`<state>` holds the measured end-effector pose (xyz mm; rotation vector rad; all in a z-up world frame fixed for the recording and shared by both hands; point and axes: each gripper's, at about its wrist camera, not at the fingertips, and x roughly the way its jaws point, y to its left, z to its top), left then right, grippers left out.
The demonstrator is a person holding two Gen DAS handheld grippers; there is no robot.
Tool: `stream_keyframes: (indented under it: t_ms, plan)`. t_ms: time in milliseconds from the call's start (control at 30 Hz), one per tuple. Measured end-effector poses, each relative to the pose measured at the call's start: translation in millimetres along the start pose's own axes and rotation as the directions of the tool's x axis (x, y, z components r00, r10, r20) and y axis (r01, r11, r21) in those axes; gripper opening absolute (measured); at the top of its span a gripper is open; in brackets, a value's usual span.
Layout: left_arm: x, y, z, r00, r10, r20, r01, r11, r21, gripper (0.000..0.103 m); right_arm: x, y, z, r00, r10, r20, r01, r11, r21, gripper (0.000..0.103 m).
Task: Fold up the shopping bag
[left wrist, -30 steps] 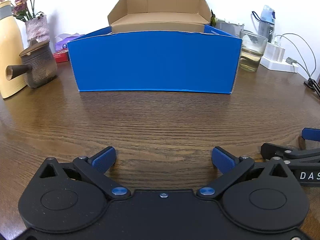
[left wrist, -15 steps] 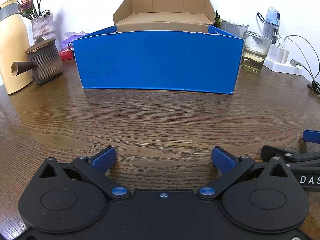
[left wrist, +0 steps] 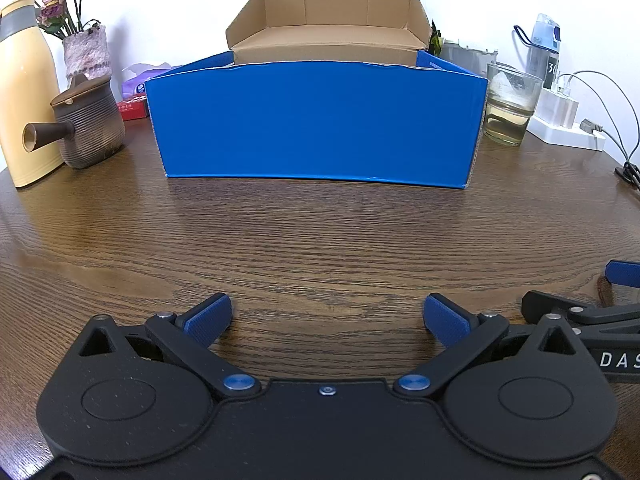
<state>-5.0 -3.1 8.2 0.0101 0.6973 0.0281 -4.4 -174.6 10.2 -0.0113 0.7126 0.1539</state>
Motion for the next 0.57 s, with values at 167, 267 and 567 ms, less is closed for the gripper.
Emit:
stream_keyframes:
  t_ms: [167,267,567]
  plan:
    - [-0.1,-0.2,0.0,1.000,0.000,0.000,0.000,1.000,0.000,0.103,0.7,1.5,0.3,1.000,0.000,0.000,0.000,1.000,0.000,0.103]
    - [-0.3,-0.1,-0.1,1.000,0.000,0.000,0.000,1.000,0.000,0.103,1.3,2.1,0.7,1.000,-0.001,0.000,0.001,1.000,0.000,0.103]
    - [0.0,0.1,-0.3,1.000,0.000,0.000,0.000,1.000,0.000,0.103,1.6,2.4,0.7,1.000,-0.001,0.000,0.001,1.000,0.001,0.103]
